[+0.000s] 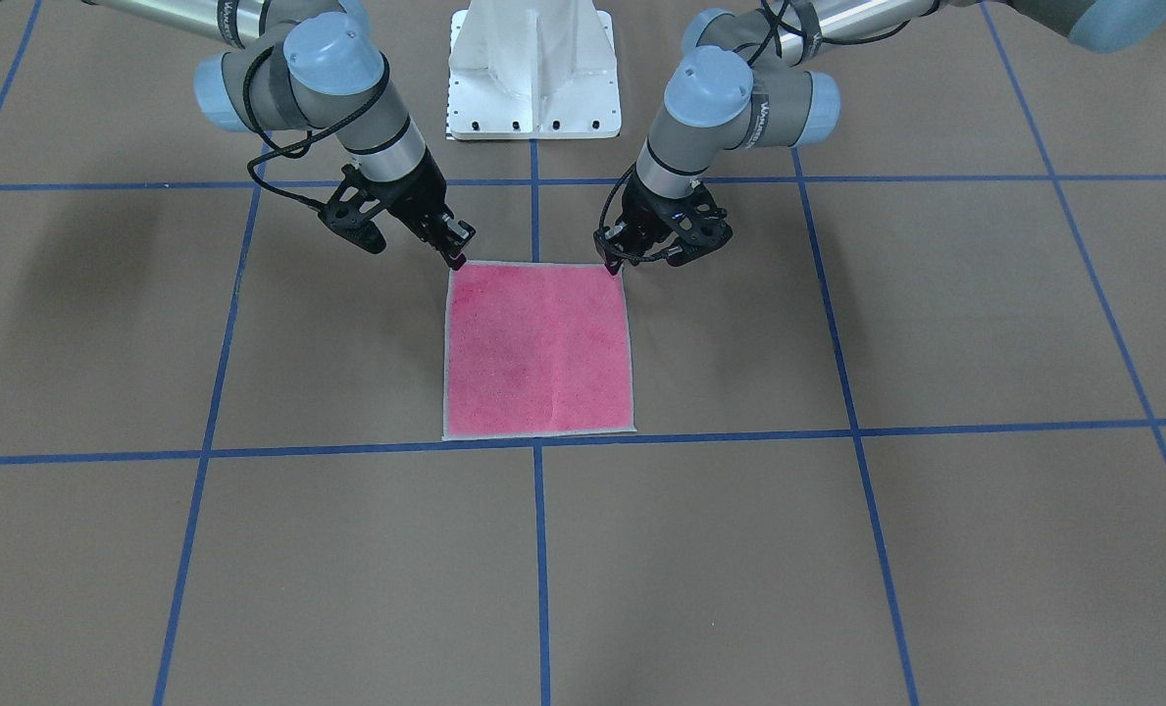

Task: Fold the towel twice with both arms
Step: 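Close both grippers on the towel's near corners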

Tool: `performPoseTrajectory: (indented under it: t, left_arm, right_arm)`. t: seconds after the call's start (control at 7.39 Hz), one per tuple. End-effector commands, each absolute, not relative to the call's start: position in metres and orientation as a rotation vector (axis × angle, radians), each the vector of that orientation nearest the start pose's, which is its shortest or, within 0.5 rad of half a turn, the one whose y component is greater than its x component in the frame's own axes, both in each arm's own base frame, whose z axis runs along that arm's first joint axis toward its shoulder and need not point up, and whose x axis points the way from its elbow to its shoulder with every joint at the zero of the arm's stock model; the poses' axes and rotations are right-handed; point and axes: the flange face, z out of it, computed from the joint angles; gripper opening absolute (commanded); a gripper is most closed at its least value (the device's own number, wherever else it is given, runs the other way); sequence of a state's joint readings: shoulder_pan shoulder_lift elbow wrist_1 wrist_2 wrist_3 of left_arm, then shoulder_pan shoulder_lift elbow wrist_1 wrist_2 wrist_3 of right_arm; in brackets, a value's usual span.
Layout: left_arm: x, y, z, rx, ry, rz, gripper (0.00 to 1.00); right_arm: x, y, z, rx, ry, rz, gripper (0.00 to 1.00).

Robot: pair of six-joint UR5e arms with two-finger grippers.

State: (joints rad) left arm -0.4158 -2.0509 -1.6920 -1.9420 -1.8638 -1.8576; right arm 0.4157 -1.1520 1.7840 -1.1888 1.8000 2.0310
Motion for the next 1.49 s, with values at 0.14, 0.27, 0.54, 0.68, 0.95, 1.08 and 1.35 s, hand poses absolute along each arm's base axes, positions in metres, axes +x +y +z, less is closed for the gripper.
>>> performPoseTrajectory:
  t: [0.14,0.27,0.54,0.68,0.95,1.08,1.35]
  left_arm:
    - [0.558,-0.361,0.292,-0.211,0.984,-0.503,0.20]
    - [0.558,-0.361,0.291,-0.219,0.985,-0.518,0.00]
    - [0.559,-0.361,0.284,-0.227,0.993,-0.529,0.00]
    - [0.559,-0.361,0.283,-0.228,0.995,-0.530,0.00]
    - [0.555,-0.359,0.273,-0.236,1.015,-0.536,0.00]
    - [0.554,-0.359,0.267,-0.237,1.025,-0.535,0.00]
    - [0.551,-0.362,0.255,-0.232,1.048,-0.536,0.00]
  right_arm:
    - [-0.525,-0.355,0.286,-0.236,-1.026,0.682,0.00]
    - [-0.525,-0.355,0.285,-0.236,-1.028,0.682,0.00]
    - [-0.524,-0.356,0.285,-0.235,-1.028,0.683,0.00]
    - [-0.524,-0.355,0.285,-0.236,-1.028,0.682,0.00]
    - [-0.524,-0.356,0.285,-0.235,-1.028,0.683,0.00]
    - [-0.524,-0.356,0.285,-0.236,-1.028,0.684,0.00]
    - [-0.520,-0.361,0.284,-0.232,-1.033,0.692,0.00]
